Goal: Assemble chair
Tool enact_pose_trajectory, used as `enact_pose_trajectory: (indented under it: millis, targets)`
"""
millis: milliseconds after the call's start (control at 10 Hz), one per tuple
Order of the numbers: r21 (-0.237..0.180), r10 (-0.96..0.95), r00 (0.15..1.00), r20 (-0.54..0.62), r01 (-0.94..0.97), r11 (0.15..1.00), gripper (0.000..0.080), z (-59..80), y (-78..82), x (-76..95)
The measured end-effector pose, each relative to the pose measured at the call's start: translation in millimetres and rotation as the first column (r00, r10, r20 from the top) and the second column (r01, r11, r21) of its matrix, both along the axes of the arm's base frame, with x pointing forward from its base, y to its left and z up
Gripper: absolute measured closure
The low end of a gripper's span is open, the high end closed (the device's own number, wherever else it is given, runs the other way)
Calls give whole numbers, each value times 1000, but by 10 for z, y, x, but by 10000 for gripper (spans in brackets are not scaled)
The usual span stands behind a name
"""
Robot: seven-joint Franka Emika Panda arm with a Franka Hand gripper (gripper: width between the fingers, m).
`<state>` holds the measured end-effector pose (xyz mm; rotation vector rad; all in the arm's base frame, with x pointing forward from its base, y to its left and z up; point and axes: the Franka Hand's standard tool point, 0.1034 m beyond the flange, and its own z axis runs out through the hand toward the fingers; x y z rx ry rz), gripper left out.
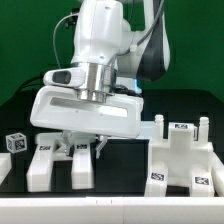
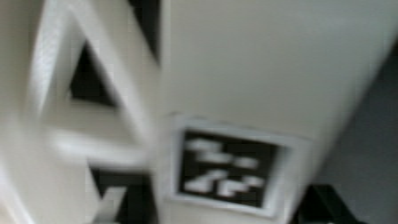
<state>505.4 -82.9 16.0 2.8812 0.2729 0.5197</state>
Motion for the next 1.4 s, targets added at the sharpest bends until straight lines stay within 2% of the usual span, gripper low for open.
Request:
enact_pose_trajectory:
  millis: [100, 500, 600, 700, 800, 1000, 1100, 1200, 1400]
  targets:
    - [0, 0, 1000, 3, 0, 1000, 501, 10, 0, 9]
    - [0, 0, 1000, 3, 0, 1000, 501, 11, 0, 10]
    - [7, -13, 1000, -3, 13, 1000, 501, 13, 9, 4]
    - [33, -64, 998, -24, 64, 997, 503, 47, 71, -12]
    - [52, -111, 993, -31, 113, 992, 503, 127, 154, 0]
    - [110, -196, 972, -128, 210, 971, 503, 220, 342, -13]
    - [125, -231, 953, -196, 258, 958, 506, 246, 370, -13]
    - [114, -229, 956, -185, 253, 961, 506, 250, 334, 13]
    - [136, -246, 899, -363, 312, 940, 506, 187, 471, -75]
